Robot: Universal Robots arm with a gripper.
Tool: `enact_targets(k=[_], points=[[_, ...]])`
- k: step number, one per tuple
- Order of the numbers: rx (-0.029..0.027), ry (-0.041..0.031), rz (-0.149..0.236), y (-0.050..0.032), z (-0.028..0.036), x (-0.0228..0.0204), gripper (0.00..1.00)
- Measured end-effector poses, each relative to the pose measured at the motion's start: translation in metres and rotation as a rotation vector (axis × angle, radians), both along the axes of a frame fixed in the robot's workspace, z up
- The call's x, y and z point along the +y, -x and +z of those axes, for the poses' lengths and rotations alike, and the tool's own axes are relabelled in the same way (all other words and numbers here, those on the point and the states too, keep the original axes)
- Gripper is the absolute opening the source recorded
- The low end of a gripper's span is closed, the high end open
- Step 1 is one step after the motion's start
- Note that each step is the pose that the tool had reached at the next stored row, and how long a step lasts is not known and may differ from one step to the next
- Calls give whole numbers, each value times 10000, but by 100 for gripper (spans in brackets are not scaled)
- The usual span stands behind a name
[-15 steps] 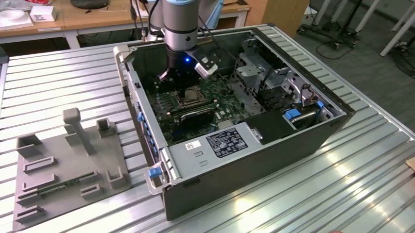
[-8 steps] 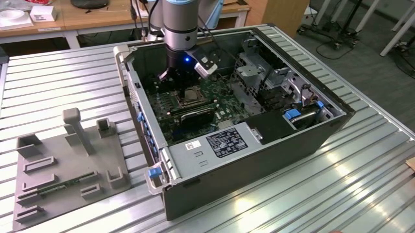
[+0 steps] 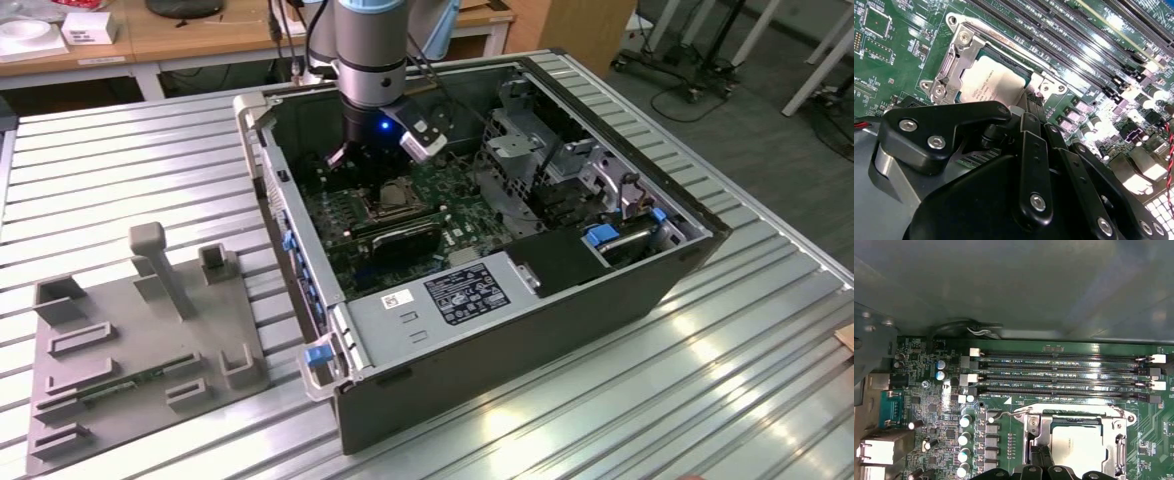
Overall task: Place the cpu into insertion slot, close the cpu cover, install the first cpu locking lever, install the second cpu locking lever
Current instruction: 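Close the cpu cover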
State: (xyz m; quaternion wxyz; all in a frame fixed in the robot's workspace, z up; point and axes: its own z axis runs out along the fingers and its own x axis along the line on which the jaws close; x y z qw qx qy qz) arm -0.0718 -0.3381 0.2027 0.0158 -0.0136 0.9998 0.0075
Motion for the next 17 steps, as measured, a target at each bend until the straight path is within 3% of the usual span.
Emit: enact_targets(k=[17], points=[[2, 2, 0, 0, -16, 0, 11]])
